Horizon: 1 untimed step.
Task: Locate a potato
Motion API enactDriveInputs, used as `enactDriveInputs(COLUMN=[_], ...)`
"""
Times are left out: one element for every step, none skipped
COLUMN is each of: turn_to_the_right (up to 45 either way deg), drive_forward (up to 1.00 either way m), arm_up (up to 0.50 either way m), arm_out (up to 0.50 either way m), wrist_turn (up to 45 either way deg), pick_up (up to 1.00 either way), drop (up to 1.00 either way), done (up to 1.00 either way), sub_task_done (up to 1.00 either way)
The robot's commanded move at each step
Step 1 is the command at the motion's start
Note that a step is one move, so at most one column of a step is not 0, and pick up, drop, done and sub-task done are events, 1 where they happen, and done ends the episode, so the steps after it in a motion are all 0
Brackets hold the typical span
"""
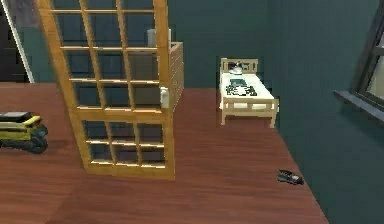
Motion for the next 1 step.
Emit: enactDriveInputs(turn_to_the_right=[0.0], drive_forward=[0.65], arm_up=[0.00], arm_out=[0.00], wrist_turn=[0.0], pick_up=[0.00], drop=[0.00], done=[0.00], sub_task_done=[0.00])
